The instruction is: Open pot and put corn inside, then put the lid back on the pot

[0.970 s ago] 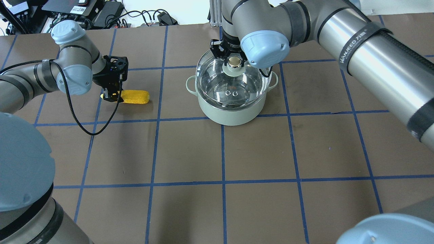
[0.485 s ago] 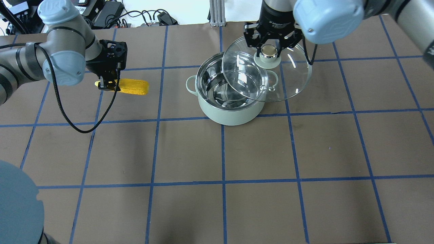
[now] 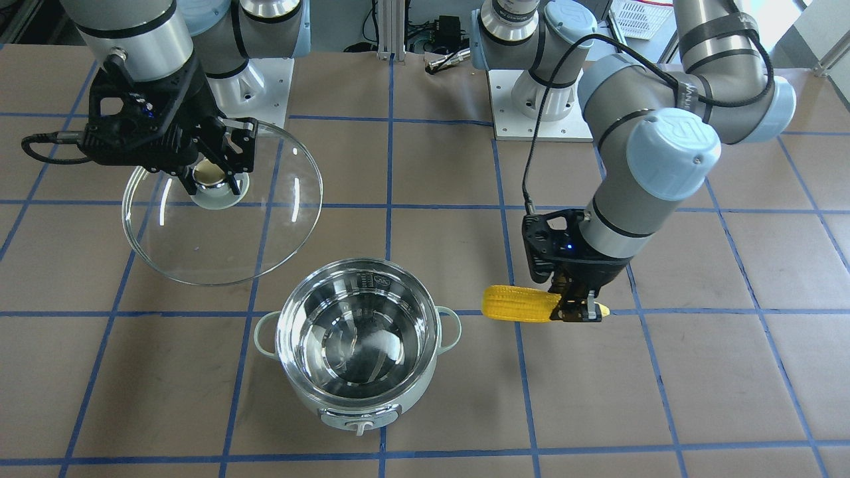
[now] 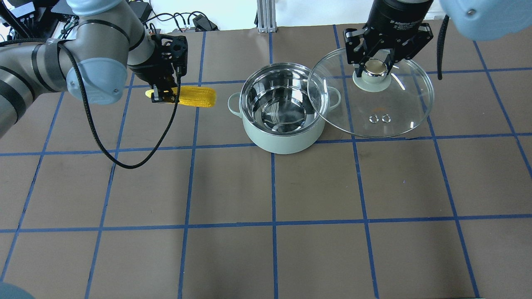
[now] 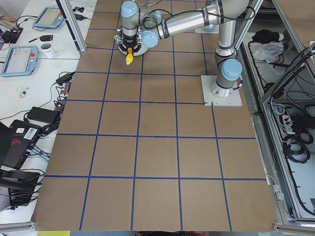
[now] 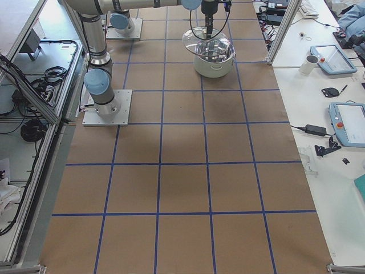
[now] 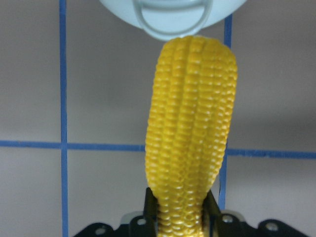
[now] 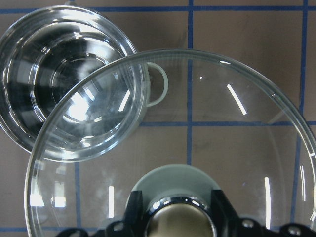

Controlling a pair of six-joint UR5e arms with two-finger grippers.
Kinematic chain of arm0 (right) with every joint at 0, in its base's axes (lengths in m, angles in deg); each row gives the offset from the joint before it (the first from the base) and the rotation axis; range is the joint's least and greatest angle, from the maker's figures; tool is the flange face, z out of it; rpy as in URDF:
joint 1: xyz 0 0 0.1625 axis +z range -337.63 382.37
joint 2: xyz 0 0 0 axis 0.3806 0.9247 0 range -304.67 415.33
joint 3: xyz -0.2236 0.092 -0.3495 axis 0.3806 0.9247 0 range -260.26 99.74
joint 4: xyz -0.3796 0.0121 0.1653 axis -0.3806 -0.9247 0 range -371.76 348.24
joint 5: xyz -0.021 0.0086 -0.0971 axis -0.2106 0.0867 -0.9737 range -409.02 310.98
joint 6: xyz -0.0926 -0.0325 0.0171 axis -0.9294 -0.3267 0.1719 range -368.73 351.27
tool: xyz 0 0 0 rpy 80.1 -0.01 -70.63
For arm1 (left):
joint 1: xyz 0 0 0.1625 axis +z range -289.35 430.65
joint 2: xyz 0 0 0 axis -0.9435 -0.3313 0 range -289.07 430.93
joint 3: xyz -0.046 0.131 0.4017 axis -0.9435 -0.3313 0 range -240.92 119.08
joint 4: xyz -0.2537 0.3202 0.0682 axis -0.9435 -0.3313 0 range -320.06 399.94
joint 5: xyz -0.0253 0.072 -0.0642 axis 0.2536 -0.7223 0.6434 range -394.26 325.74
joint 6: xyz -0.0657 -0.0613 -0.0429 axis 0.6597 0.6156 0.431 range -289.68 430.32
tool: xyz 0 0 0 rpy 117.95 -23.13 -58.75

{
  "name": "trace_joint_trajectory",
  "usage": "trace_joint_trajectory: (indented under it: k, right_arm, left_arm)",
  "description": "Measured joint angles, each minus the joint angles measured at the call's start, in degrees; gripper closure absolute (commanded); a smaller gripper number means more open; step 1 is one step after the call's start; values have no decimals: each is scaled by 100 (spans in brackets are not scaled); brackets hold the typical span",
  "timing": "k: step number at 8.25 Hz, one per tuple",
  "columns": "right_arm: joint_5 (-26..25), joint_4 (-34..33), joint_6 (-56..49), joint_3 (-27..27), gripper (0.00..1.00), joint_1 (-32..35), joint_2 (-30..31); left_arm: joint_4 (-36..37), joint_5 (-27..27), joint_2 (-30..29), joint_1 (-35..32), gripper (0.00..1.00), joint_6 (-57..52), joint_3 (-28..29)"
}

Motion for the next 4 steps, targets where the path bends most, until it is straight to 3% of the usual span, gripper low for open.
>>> trace_joint_trajectory:
  k: [4]
  right_arm:
    - [9,258,-295,-59,85,-150,148]
  left_arm:
    - [251,940,49,-700,100,1262,137]
